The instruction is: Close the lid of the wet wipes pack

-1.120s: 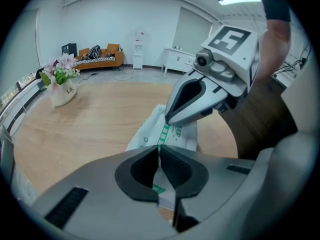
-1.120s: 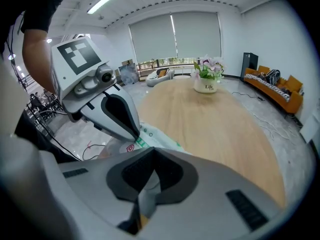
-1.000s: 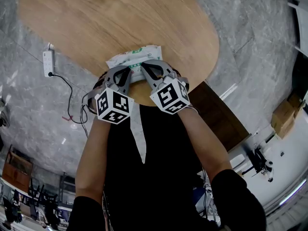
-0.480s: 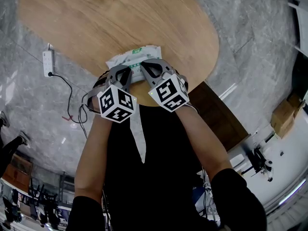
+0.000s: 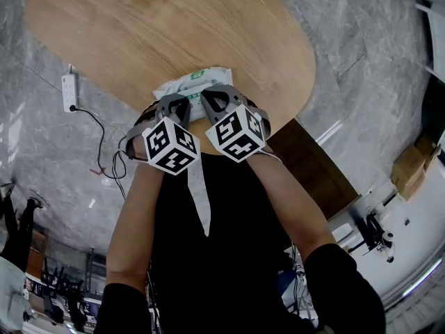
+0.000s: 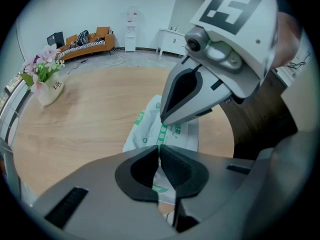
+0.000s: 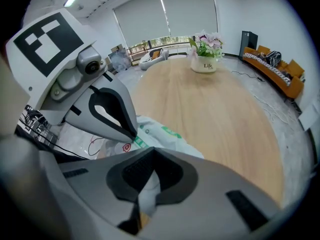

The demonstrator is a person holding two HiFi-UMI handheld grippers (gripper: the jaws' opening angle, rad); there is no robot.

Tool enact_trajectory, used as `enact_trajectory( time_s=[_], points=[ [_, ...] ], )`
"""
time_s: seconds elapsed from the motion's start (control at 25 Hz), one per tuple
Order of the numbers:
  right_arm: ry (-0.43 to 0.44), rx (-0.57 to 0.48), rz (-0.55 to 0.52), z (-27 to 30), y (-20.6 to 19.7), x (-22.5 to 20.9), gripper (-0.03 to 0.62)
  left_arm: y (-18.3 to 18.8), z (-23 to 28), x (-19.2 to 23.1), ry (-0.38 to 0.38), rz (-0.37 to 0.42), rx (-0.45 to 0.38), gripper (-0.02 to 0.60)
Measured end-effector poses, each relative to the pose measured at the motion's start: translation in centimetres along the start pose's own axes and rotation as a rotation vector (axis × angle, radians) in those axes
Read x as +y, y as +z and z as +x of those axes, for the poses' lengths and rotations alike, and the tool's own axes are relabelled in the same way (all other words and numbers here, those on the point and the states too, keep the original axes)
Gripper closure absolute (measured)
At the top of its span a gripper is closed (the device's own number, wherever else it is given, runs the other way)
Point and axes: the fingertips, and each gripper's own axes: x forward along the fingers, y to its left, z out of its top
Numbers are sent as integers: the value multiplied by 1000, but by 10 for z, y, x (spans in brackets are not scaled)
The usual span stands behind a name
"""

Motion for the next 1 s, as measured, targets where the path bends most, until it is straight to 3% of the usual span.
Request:
enact_trajectory(
  time_s=[0.48, 0.64, 1.0],
  points=[
    [22, 57, 6, 3, -2, -1, 583, 1, 3, -1, -47, -1, 11, 555],
    [39, 8, 44, -4, 0, -2, 583, 2, -1, -1, -28, -27, -23, 555],
    [-9, -33, 55, -22, 2, 3, 583, -1, -23, 1, 3, -51, -41, 554]
  ],
)
